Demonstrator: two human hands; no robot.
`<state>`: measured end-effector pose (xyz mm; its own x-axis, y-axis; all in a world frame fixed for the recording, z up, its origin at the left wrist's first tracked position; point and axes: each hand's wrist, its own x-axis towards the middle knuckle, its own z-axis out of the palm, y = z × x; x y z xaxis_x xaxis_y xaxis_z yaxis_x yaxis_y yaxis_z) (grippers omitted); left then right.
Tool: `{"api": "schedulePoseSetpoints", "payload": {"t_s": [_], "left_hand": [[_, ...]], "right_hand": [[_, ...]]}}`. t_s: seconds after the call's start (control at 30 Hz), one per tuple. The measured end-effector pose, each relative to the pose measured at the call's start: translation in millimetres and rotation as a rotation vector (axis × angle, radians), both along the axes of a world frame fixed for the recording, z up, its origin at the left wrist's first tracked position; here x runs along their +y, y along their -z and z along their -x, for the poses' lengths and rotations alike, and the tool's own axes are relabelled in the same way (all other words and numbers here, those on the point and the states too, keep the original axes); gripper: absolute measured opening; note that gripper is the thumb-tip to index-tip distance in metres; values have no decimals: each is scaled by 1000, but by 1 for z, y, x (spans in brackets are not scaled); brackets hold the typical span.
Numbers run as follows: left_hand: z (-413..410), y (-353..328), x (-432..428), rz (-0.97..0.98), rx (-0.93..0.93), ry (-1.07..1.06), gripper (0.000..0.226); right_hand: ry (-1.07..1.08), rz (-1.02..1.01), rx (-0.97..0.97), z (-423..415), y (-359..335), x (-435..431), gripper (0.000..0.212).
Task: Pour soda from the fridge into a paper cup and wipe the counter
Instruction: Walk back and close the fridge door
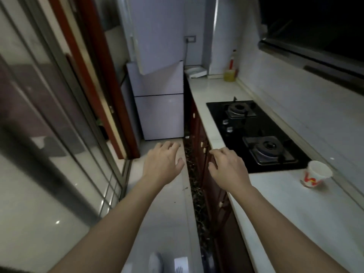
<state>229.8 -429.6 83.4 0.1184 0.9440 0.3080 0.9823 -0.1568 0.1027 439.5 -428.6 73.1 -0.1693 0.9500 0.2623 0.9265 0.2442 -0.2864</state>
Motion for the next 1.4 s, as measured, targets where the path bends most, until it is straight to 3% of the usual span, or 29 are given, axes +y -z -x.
{"api": "schedulePoseSetpoints", "payload": {"t_s": [0.27, 0.6, 1.0, 1.4], "left_hand": [[90, 9, 89, -2, -39, -86, 47], [175, 1, 239, 27, -57, -65, 48], [205, 11, 392, 52, -29, -29, 47], [190, 7, 614, 53, 1, -71, 49]], "right_hand": [[-94, 14, -27, 93, 7, 104, 42], [-61, 17, -31, 178, 0, 249, 41], [-68, 42, -40, 216, 26, 397, 40], [-123, 49, 52, 203, 22, 637, 42]]}}
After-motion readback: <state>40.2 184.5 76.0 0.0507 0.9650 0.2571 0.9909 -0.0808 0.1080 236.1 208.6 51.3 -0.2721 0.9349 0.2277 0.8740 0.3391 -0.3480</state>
